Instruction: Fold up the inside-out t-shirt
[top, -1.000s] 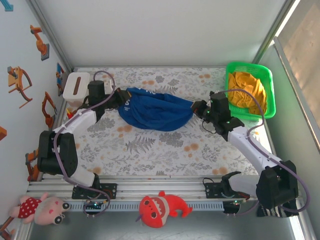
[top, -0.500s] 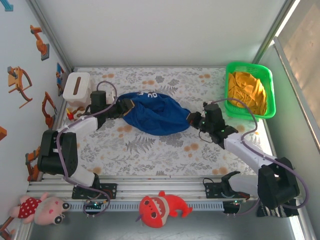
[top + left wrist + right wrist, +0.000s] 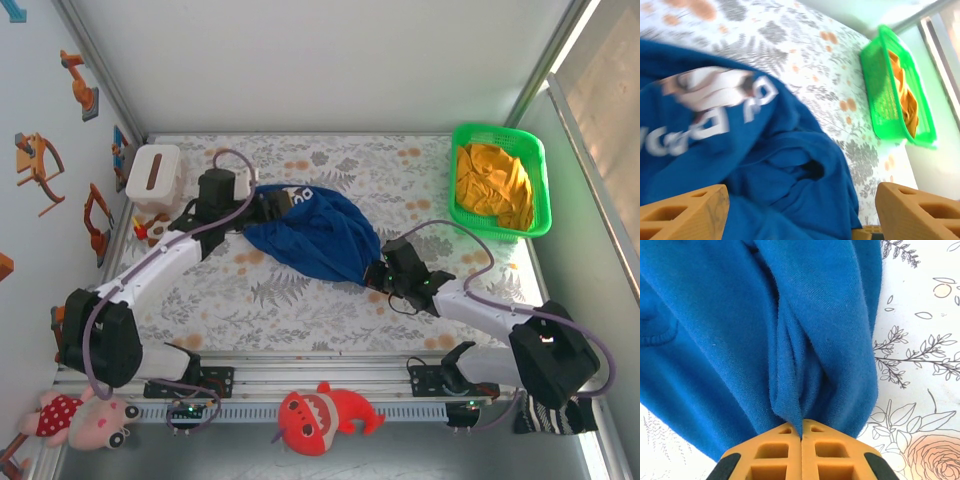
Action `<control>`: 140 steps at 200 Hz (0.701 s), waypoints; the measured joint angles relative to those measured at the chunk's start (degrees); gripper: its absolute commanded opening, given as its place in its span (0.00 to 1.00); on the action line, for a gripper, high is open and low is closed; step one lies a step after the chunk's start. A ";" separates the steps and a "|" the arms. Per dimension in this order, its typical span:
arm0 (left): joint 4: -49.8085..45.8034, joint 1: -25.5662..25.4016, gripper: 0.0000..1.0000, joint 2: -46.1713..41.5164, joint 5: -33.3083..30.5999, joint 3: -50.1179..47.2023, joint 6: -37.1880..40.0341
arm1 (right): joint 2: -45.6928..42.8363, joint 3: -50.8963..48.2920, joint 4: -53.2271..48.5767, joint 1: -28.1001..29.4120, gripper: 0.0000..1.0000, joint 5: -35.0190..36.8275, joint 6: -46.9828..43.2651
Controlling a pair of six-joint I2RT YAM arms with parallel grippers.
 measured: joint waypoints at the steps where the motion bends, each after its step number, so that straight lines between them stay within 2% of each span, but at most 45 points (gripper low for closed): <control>1: -0.09 -0.17 0.76 0.09 -0.11 0.20 0.15 | 0.02 0.00 0.00 0.00 0.00 0.07 0.00; 24: -1.36 -3.74 0.77 5.16 -3.28 5.29 4.04 | 0.35 0.02 -0.02 0.00 0.00 0.46 0.00; 73: -4.52 -5.90 0.78 21.97 -5.88 12.50 9.97 | 0.35 0.24 -0.33 0.00 0.00 1.14 0.04; 105: -6.14 -6.73 0.76 26.25 -7.98 13.20 12.66 | -0.22 0.44 -0.46 0.00 0.00 1.66 0.04; 115: -6.21 -6.80 0.73 26.84 -8.35 13.20 13.11 | -0.35 0.44 -0.48 0.00 0.00 1.73 0.04; 124: -6.10 -6.80 0.64 27.26 -8.72 13.20 13.62 | -0.44 0.44 -0.52 0.00 0.00 1.75 0.04; 140: -5.95 -6.80 0.37 27.89 -9.42 13.22 13.97 | -0.50 0.44 -0.85 0.00 0.00 1.75 0.07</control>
